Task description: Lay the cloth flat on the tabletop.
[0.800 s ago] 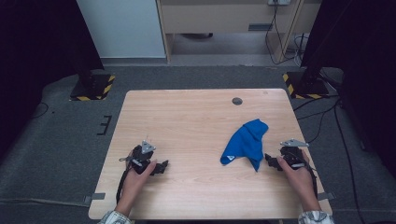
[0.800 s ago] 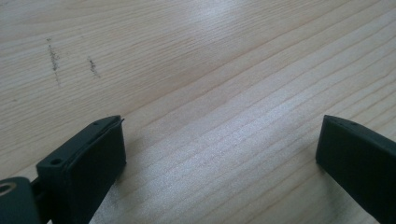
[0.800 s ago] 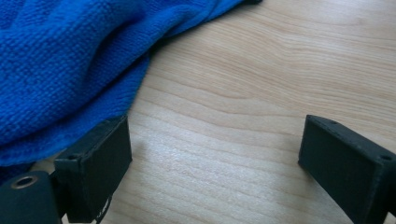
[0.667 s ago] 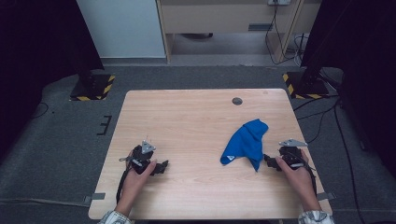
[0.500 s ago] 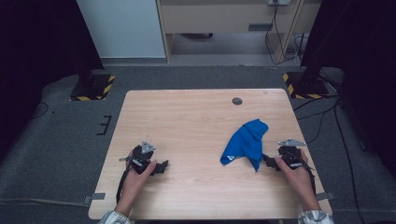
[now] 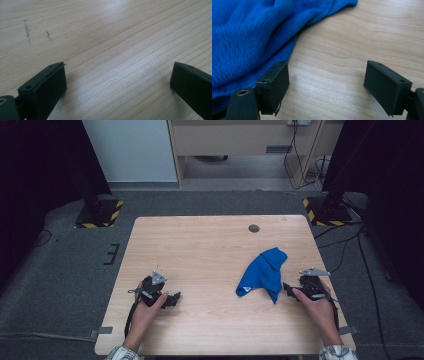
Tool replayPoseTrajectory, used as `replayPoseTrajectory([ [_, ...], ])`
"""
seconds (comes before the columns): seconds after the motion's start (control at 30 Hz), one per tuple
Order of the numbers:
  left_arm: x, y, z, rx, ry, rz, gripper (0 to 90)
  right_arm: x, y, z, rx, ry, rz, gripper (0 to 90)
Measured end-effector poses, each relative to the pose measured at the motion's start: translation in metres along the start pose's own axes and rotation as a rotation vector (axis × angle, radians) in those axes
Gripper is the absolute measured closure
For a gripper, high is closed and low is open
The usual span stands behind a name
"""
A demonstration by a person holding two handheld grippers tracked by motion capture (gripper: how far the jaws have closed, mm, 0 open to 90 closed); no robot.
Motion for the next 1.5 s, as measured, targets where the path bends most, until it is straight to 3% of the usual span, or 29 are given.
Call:
replayPoseTrajectory([
  [0.23, 0.000, 0.000, 0.000, 0.001, 0.000, 0.002, 0.0, 0.000, 0.010, -0.013, -0.086, -0.014, -0.016, 42.1],
  [0.47, -0.001, 0.000, 0.000, 0.000, 0.000, 0.001, 0.0, 0.012, 0.020, -0.023, -0.165, 0.028, -0.072, 72.1],
  [0.6, -0.002, 0.000, 0.000, -0.001, -0.003, 0.003, 0.0, 0.022, 0.029, -0.026, -0.215, 0.074, -0.085, 82.0],
  [0.73, -0.003, -0.001, -0.002, -0.001, -0.008, 0.008, 0.0, 0.032, 0.041, -0.017, -0.217, 0.118, -0.107, 80.8],
  [0.77, -0.003, -0.002, -0.002, 0.000, -0.009, 0.009, 0.0, 0.034, 0.044, -0.014, -0.220, 0.126, -0.109, 76.8],
  [0.87, -0.004, -0.002, -0.003, -0.001, -0.010, 0.010, 0.0, 0.036, 0.050, 0.000, -0.206, 0.134, -0.079, 50.7],
  [0.93, -0.004, -0.002, -0.002, 0.001, -0.012, 0.009, 0.0, 0.038, 0.049, 0.011, -0.163, 0.141, -0.088, 34.5],
  [1.0, -0.004, -0.002, -0.002, 0.001, -0.013, 0.009, 0.0, 0.040, 0.046, 0.019, -0.114, 0.112, -0.108, 30.7],
  [1.1, -0.004, -0.002, -0.003, 0.000, -0.011, 0.009, 0.0, 0.041, 0.040, 0.026, -0.067, 0.140, -0.098, 28.1],
  [1.3, -0.004, -0.002, -0.002, 0.001, -0.015, 0.011, 0.0, 0.048, 0.038, 0.032, -0.041, 0.170, -0.127, 34.3],
  [1.37, -0.004, -0.002, -0.003, 0.000, -0.018, 0.013, 0.0, 0.050, 0.036, 0.037, -0.017, 0.160, -0.152, 48.7],
  [1.43, -0.004, -0.002, -0.003, 0.000, -0.018, 0.013, 0.0, 0.051, 0.035, 0.037, -0.032, 0.166, -0.184, 63.8],
  [1.5, -0.004, -0.002, -0.003, 0.000, -0.018, 0.013, 0.0, 0.050, 0.035, 0.036, -0.040, 0.179, -0.180, 74.6],
])
Point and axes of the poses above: each handheld gripper's, and its own axes: z roughly forward along the jaws, y roughly out of its top, x roughly to its left, the point moved 1 cm from there along z, roughly forward along the jaws, and after that the axes turned 7 degrees about y, right-handed, at the moved point
